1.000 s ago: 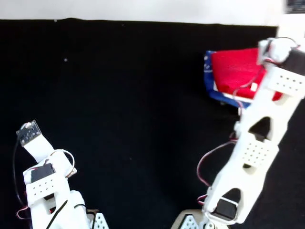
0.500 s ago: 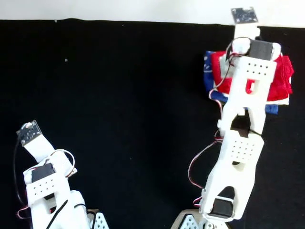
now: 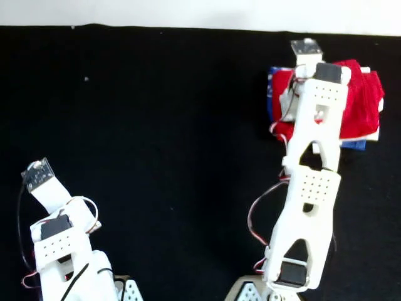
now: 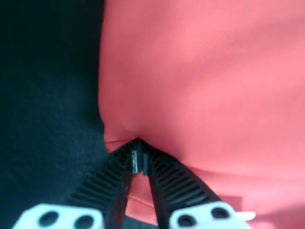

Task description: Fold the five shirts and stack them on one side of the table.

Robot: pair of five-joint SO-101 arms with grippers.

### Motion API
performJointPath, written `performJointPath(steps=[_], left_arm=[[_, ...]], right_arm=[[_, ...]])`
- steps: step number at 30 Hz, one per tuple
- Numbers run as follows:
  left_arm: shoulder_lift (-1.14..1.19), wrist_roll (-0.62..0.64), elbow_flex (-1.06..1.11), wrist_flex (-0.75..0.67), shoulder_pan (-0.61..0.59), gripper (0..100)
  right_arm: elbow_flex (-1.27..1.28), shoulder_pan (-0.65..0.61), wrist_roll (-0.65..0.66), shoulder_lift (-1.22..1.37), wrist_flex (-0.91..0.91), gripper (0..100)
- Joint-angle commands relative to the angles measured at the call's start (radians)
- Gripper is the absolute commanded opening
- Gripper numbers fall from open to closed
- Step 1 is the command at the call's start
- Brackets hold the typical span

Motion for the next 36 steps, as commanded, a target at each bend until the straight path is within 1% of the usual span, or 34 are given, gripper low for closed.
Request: performJointPath(steps=[1,5,7,9,12,13,14,16,19,22,24,28,32,36], left_arm=[[-0.007,-0.011,0.001,-0.020,-0.007,1],[-0.007,-0.011,0.001,-0.020,-0.007,1],[-0.007,-0.011,0.001,-0.020,-0.007,1],[-0.007,-0.011,-0.002,-0.017,-0.007,1],[-0.008,-0.011,-0.039,-0.009,-0.007,1],[-0.008,-0.011,-0.077,0.025,-0.007,1],[-0.008,-0.011,-0.130,0.078,-0.008,1],[-0.008,-0.011,-0.263,0.230,0.002,1],[-0.008,-0.011,-0.426,0.428,0.099,1],[-0.008,-0.011,-0.499,0.552,0.205,1],[-0.008,-0.006,-0.518,0.588,0.254,1],[-0.007,-0.006,-0.510,0.608,0.326,1],[-0.007,-0.006,-0.490,0.621,0.338,1],[-0.008,-0.006,-0.499,0.615,0.349,1]], right_arm=[[-0.194,0.018,-0.012,-0.051,0.005,0.8],[-0.348,0.024,-0.012,-0.153,0.015,1.2],[-0.344,0.024,-0.012,-0.236,0.016,1.2],[-0.263,0.021,-0.012,-0.335,0.018,1.2],[-0.016,-0.005,-0.012,-0.541,0.018,1.2],[0.101,-0.012,-0.014,-0.630,0.018,1.2],[0.216,-0.028,-0.028,-0.714,0.016,1.0],[0.463,-0.058,-0.063,-0.886,0.015,0.9],[0.812,-0.108,-0.100,-1.109,0.001,0.9],[1.107,-0.125,-0.140,-1.291,-0.076,0.9],[1.276,-0.125,-0.157,-1.394,-0.151,0.9],[1.598,-0.153,-0.161,-1.557,-0.288,0.9],[1.888,-0.162,-0.161,-1.698,-0.340,0.9],[2.095,-0.162,-0.161,-1.850,-0.409,0.9]])
